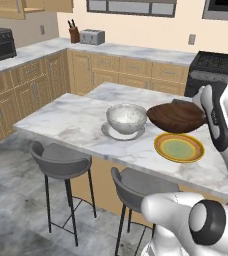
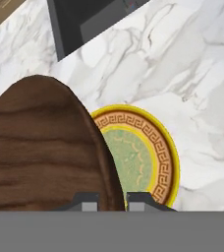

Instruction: Move the bowls from the cabinet to the plates on the dining table.

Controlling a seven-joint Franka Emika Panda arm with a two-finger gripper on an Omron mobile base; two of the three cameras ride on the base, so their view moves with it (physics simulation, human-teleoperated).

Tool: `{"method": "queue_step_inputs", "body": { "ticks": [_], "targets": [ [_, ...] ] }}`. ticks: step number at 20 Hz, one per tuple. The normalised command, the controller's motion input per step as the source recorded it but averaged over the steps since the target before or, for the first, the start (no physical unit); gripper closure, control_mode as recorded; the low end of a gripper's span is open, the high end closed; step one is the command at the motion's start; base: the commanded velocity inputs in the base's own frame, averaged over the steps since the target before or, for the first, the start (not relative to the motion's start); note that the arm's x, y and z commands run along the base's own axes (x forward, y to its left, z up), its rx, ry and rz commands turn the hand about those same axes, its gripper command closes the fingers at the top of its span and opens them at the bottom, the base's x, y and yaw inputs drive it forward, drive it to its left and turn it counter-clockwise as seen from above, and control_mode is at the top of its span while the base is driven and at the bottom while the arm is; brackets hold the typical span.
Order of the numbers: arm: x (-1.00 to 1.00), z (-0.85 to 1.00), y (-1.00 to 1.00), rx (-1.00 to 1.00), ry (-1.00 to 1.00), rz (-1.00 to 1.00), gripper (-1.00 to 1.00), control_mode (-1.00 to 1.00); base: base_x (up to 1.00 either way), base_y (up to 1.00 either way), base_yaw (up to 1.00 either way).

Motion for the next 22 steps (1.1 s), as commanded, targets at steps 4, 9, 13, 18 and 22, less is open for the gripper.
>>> {"method": "queue_step_inputs", "body": {
  "ticks": [4, 9, 13, 18, 22],
  "targets": [
    [0.18, -0.20, -0.18, 0.01, 0.00, 0.05, 1.00, -1.00, 0.00, 0.00, 0.00],
    [0.17, -0.18, -0.16, 0.00, 0.02, 0.04, 1.00, -1.00, 0.00, 0.00, 0.00],
    [0.14, -0.17, -0.14, 0.00, 0.01, 0.03, 1.00, -1.00, 0.00, 0.00, 0.00],
    [0.12, -0.18, -0.08, 0.00, 0.00, 0.04, 1.00, -1.00, 0.00, 0.00, 0.00],
    [0.11, -0.20, 0.00, 0.01, 0.00, 0.01, 1.00, -1.00, 0.00, 0.00, 0.00]
  ]
}}
